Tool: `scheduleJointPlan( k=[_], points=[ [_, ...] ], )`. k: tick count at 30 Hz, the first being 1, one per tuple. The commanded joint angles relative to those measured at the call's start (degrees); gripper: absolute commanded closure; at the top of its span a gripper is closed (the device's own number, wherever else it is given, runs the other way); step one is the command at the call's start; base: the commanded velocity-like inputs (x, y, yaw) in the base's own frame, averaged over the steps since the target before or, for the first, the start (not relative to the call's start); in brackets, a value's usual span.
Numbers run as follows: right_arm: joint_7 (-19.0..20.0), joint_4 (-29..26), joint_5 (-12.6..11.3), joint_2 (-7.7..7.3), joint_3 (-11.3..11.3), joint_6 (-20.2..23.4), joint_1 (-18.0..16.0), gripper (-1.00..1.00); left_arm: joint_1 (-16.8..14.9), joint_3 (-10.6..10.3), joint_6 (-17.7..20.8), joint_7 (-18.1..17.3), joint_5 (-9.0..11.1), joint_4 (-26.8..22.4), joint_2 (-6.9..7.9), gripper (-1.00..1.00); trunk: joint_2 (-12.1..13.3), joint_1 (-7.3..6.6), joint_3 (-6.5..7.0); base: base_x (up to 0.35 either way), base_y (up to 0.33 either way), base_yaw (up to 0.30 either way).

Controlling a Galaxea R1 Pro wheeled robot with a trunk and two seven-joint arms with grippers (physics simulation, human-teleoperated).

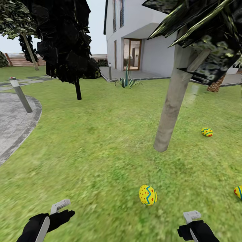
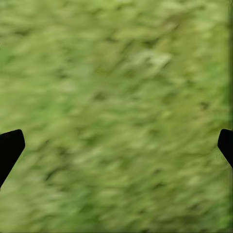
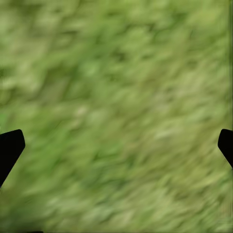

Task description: Take the three Easter eggs out of the wicker basket on the lawn in the garden, then place them on the lawn next to a single tree (choose any tree) so that all three eggs are next to the same tree and none are left in the basket.

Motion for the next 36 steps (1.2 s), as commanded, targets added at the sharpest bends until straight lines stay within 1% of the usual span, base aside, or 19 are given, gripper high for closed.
scheduleJointPlan(
  k=[1,6,19,26,36],
  points=[
    [0.1,-0.08,0.38,-0.04,0.15,0.32,-0.02,-1.0,-0.03,0.12,0.31,-0.3,-0.09,-0.05,-0.02,-1.0,0.0,-0.04,0.18,0.0,0.0,0.0],
    [0.1,-0.05,0.4,-0.04,0.15,0.32,-0.02,-1.0,-0.03,0.12,0.31,-0.3,-0.09,-0.05,-0.02,-1.0,0.06,-0.16,1.28,0.0,0.0,-0.126],
    [0.08,-0.04,0.38,-0.04,0.15,0.4,-0.02,-1.0,-0.03,0.12,0.24,-0.3,-0.09,-0.05,-0.04,-1.0,0.24,-0.5,4.16,0.0,0.0,-0.277],
    [-0.04,-0.04,0.41,-0.04,0.24,0.39,-0.02,-1.0,-0.03,0.12,0.24,-0.3,-0.09,-0.04,-0.1,-1.0,0.33,-0.68,5.72,-0.012,0.0,-0.062],
    [-0.05,-0.04,0.38,0.01,0.29,0.4,-0.02,-1.0,-0.03,0.16,0.24,-0.3,-0.15,-0.05,-0.1,-1.0,0.46,-0.94,7.93,-0.307,0.0,-0.001]
  ],
)
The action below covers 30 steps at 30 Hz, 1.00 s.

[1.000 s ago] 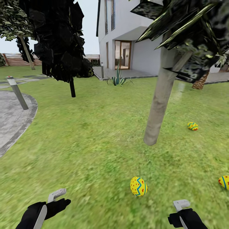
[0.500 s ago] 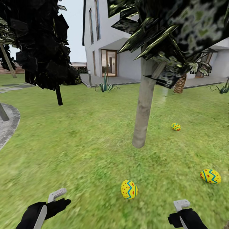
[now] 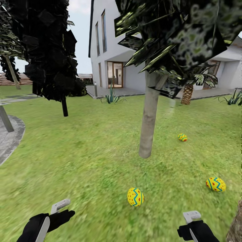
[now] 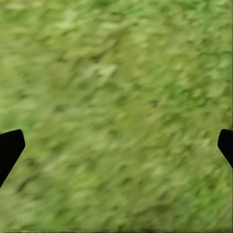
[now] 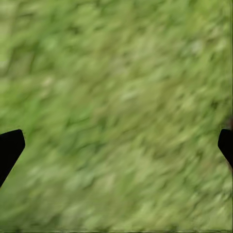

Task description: Take the three Easter eggs out of the wicker basket on the lawn in the garden, then place them on the lawn next to a single tree (choose any tree) so that all three eggs are next to the same tree and none are left in the basket.

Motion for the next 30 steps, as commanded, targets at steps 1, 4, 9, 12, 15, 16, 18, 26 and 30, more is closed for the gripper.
scheduleJointPlan(
  k=[1,4,9,12,15,16,18,26,30],
  points=[
    [0.08,-0.07,0.41,-0.03,0.18,0.32,-0.02,-1.0,-0.03,0.11,0.29,-0.3,-0.08,-0.05,-0.02,-1.0,-0.01,-0.07,0.17,-0.338,0.0,0.0],
    [0.06,-0.07,0.41,-0.01,0.21,0.32,-0.02,-1.0,-0.03,0.11,0.29,-0.3,-0.1,-0.05,-0.02,-1.0,0.03,-0.15,0.84,-0.339,0.0,0.0],
    [0.06,-0.07,0.39,0.0,0.22,0.32,-0.02,-1.0,-0.03,0.09,0.29,-0.3,-0.11,-0.05,-0.02,-1.0,0.1,-0.28,1.94,-0.339,0.0,0.0],
    [0.07,-0.07,0.39,0.0,0.26,0.32,-0.02,-1.0,-0.03,0.09,0.29,-0.3,-0.1,-0.05,-0.02,-1.0,1.11,-0.84,2.5,-0.338,0.0,0.0],
    [0.06,-0.07,0.38,0.0,0.24,0.32,-0.02,-1.0,-0.03,0.09,0.29,-0.3,-0.11,-0.02,-0.02,-1.0,2.31,-1.5,3.04,-0.254,-0.025,0.0],
    [0.06,-0.07,0.38,0.0,0.22,0.32,-0.02,-1.0,-0.03,0.09,0.29,-0.3,-0.11,-0.03,-0.02,-1.0,2.71,-1.72,3.22,-0.123,-0.035,0.0],
    [0.09,-0.07,0.38,0.0,0.21,0.32,-0.02,-1.0,-0.03,0.09,0.29,-0.3,-0.08,0.0,-0.02,-1.0,3.51,-2.16,3.58,-0.065,-0.018,-0.004],
    [0.21,-0.07,0.38,0.0,0.22,0.32,-0.02,-1.0,-0.03,0.09,0.29,-0.3,-0.04,0.04,-0.02,-1.0,6.72,-3.91,5.02,-0.011,-0.003,-0.203],
    [0.23,0.18,0.38,0.0,0.27,0.32,-0.02,-1.0,-0.03,0.04,0.29,-0.3,-0.09,0.63,-0.12,-1.0,8.32,-4.79,5.74,-0.001,0.0,-0.281]
  ],
)
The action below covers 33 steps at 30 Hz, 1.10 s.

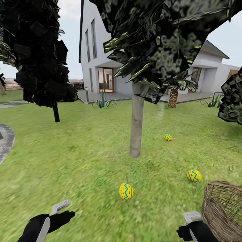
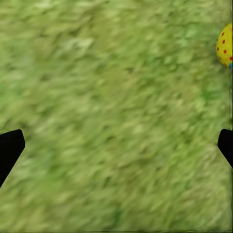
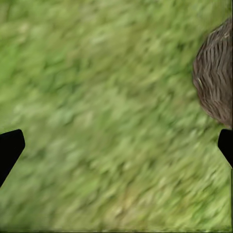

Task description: Take the three Easter eggs out of the wicker basket on the lawn in the garden, then place them on the lawn next to a single tree (choose any tree) so that all three eggs are next to the same tree and none are left in the basket.

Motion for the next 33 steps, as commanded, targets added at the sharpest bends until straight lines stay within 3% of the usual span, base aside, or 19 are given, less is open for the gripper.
scheduleJointPlan(
  k=[1,11,33],
  points=[
    [0.1,0.2,0.39,-0.07,0.18,0.31,-0.04,-1.0,-0.02,0.12,0.3,-0.29,-0.08,0.27,-0.07,-1.0,0.39,-0.24,0.12,0.0,0.0,-0.284],
    [0.06,0.75,0.41,-0.04,0.19,0.31,-0.04,-1.0,-0.02,0.18,0.22,-0.29,-0.01,0.93,-0.17,-1.0,4.4,-2.43,2.12,0.0,0.0,-0.25],
    [-0.07,0.76,0.39,-0.04,0.19,0.3,-0.04,-1.0,-0.02,0.18,0.26,-0.29,-0.01,0.93,-0.18,-1.0,13.22,-7.27,6.08,0.0,0.0,-0.009]
  ],
)
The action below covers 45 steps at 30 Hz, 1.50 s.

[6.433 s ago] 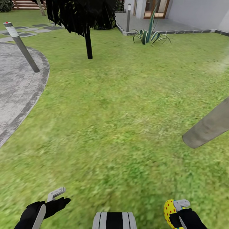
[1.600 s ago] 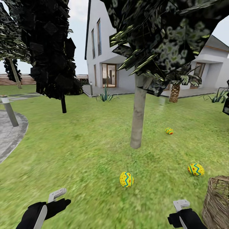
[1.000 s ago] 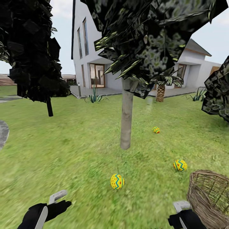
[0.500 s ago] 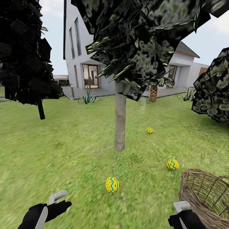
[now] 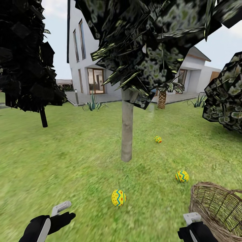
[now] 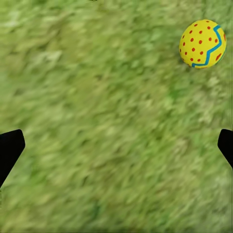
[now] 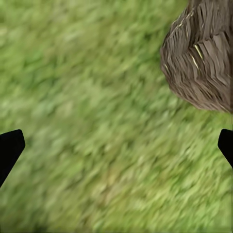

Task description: Take the three Easter eggs out of the wicker basket on the lawn in the garden, then place them on the lawn next to a single tree (choose any tree) so that all three eggs are next to the same tree and none are left in the basket.

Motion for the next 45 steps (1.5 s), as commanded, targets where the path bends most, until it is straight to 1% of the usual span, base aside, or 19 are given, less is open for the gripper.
scheduleJointPlan(
  k=[1,8,12,17,28,38,45],
  points=[
    [0.08,-0.07,0.38,-0.05,0.17,0.32,-0.02,-1.0,-0.03,0.12,0.28,-0.3,-0.1,-0.05,-0.02,-1.0,0.39,-0.23,0.12,0.0,0.0,0.0],
    [0.16,-0.07,0.39,-0.03,0.2,0.32,-0.02,-1.0,-0.03,0.09,0.25,-0.27,-0.14,-0.05,-0.02,-1.0,3.19,-1.77,1.38,-0.033,-0.001,0.0],
    [0.17,-0.03,0.38,-0.03,0.19,0.3,-0.02,-1.0,-0.03,-0.08,0.25,-0.22,-0.32,-0.05,-0.42,-1.0,4.8,-2.65,2.1,-0.282,-0.051,0.0],
    [0.18,-0.01,0.38,0.01,0.19,0.32,-0.02,-1.0,-0.03,-0.13,0.25,-0.21,-0.36,-0.05,-0.53,-1.0,6.8,-3.75,2.99,-0.34,-0.078,-0.038],
    [0.26,0.01,0.37,-0.04,0.18,0.33,-0.02,-1.0,-0.03,-0.1,0.25,-0.21,-0.28,-0.05,-0.55,-1.0,11.22,-6.16,5.04,-0.316,-0.02,-0.265],
    [0.19,0.01,0.37,0.03,0.17,0.33,-0.02,-1.0,-0.03,-0.05,0.25,-0.21,-0.21,-0.05,-0.55,-1.0,15.23,-8.36,7.03,-0.022,0.0,-0.283],
    [0.17,0.01,0.37,0.04,0.19,0.33,-0.02,-1.0,-0.03,-0.05,0.25,-0.21,-0.27,-0.02,-0.58,-1.0,18.03,-9.9,8.32,0.0,0.0,-0.065]
  ],
)
